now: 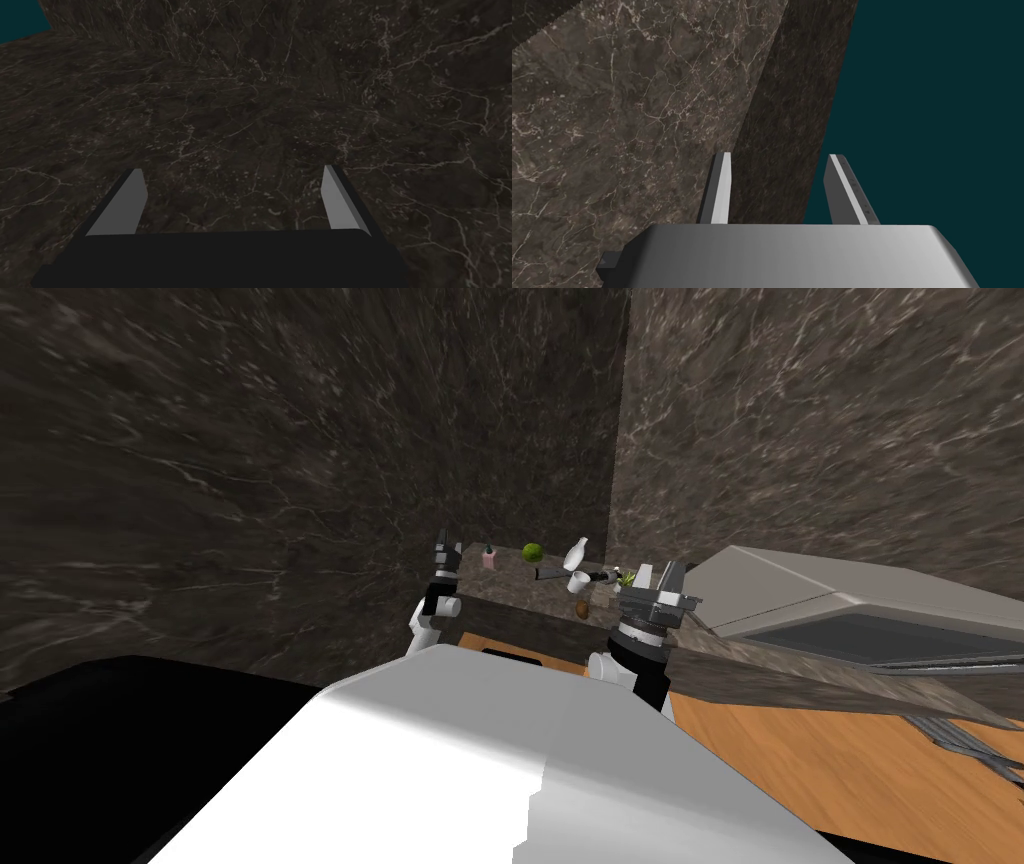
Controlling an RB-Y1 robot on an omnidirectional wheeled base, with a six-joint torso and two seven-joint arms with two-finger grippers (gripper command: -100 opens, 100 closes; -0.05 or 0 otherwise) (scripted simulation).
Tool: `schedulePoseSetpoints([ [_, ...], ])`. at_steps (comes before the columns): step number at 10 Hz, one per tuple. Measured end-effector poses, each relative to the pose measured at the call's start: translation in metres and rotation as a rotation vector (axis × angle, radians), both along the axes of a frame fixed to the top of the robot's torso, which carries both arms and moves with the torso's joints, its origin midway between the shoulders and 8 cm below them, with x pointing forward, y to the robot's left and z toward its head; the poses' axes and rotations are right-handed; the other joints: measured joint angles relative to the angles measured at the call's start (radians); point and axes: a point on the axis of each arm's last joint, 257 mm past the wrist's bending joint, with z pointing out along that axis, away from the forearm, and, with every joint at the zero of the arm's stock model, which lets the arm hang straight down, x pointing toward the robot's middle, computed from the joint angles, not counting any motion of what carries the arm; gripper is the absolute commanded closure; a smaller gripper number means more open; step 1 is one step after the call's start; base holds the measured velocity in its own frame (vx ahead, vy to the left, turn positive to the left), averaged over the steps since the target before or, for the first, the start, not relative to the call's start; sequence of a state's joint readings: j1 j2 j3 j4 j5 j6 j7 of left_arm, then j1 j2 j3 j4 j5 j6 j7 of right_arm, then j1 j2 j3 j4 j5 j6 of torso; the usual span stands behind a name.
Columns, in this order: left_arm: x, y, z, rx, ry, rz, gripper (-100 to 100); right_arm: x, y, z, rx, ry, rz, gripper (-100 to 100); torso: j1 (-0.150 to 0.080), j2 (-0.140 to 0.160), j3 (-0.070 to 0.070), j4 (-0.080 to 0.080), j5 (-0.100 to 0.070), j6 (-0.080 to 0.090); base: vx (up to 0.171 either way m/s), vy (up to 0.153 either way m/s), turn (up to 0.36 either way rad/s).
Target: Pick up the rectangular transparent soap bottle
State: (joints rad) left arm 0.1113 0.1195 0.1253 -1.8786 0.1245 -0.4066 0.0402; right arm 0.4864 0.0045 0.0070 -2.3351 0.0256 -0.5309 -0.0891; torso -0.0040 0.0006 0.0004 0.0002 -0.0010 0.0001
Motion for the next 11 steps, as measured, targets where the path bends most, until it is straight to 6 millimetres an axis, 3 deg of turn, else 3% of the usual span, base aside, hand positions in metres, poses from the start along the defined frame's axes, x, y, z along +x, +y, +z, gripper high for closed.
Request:
schedulePoseSetpoints([
  [4,0.034,0.007,-0.021,-0.017,0.071,0.001,-100,0.0,0.0,0.0,0.0,0.0,0.0,0,0.0,-0.001,0.0,0.0,0.0,0.0,-0.018,-0.06,0.068],
  [11,0.095,0.014,-0.041,-0.049,0.176,0.0,-100,0.0,0.0,0.0,0.0,0.0,0.0,0,0.001,-0.001,-0.001,0.0,0.0,0.0,-0.016,-0.048,0.06],
])
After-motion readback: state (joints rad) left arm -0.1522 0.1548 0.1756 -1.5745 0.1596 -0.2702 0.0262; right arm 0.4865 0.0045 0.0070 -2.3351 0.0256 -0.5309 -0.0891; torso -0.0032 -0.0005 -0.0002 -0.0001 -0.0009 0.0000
